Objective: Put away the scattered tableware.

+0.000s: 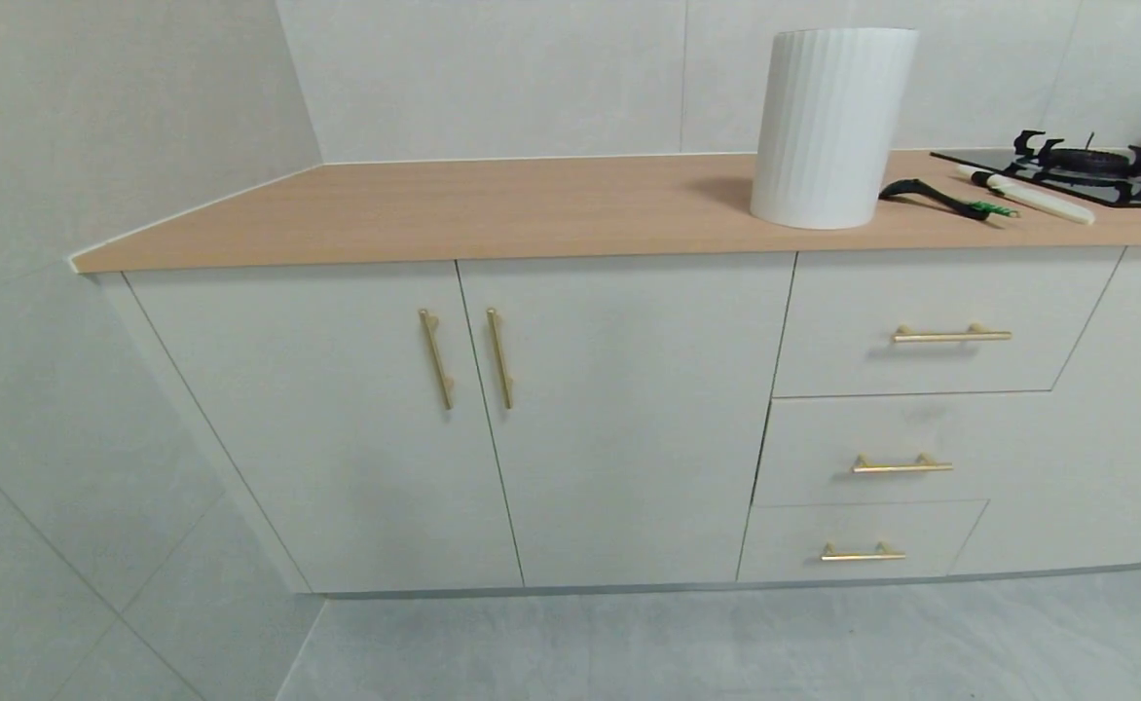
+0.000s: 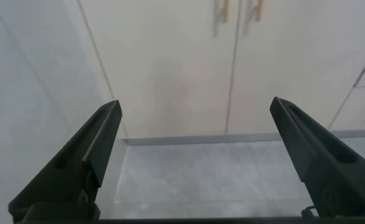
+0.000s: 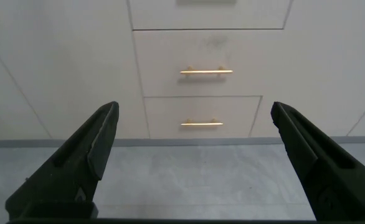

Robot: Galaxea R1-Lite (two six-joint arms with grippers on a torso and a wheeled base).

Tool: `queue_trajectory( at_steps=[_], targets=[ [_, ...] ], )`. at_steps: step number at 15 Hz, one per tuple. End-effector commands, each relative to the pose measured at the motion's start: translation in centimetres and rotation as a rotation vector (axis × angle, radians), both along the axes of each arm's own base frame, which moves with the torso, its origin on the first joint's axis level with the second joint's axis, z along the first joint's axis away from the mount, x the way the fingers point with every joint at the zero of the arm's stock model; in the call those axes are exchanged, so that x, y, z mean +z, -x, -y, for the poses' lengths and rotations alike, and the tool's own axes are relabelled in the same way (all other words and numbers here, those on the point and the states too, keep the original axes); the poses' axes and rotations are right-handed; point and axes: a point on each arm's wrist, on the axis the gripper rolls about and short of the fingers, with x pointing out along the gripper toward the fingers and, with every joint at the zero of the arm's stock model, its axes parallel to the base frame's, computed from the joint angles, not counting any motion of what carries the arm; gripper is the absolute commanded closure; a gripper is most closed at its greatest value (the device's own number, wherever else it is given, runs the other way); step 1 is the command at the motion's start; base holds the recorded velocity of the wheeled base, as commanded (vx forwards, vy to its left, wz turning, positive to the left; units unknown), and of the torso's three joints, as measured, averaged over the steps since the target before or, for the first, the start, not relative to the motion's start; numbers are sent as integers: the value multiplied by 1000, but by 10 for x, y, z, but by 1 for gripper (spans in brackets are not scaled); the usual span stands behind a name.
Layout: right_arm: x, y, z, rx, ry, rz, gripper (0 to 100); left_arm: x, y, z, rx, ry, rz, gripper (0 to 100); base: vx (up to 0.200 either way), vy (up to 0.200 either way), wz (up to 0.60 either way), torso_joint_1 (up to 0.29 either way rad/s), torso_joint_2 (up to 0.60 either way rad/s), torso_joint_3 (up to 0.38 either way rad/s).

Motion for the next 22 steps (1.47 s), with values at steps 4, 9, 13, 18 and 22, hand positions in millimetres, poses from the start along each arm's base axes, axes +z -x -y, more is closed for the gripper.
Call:
queue_trajectory(
  at_steps=[4, 9, 13, 18, 22],
  targets=[
    [0, 0, 0, 0, 0, -2, 0, 0, 0, 0, 0, 0, 0, 0, 0, -200, 0, -1, -1, 5],
    [0, 0, 0, 0, 0, -2, 0, 0, 0, 0, 0, 0, 0, 0, 0, -200, 0, 0, 1, 4],
    [0, 0, 0, 0, 0, -2, 0, 0, 0, 0, 0, 6, 0, 0, 0, -100, 0, 0, 2, 1],
    [0, 0, 0, 0, 0, -2, 0, 0, 0, 0, 0, 15, 0, 0, 40, 0, 0, 0, 0, 1],
    [0, 0, 0, 0, 0, -2, 0, 0, 0, 0, 0, 15, 0, 0, 200, 0, 0, 4, 4, 6]
  ],
)
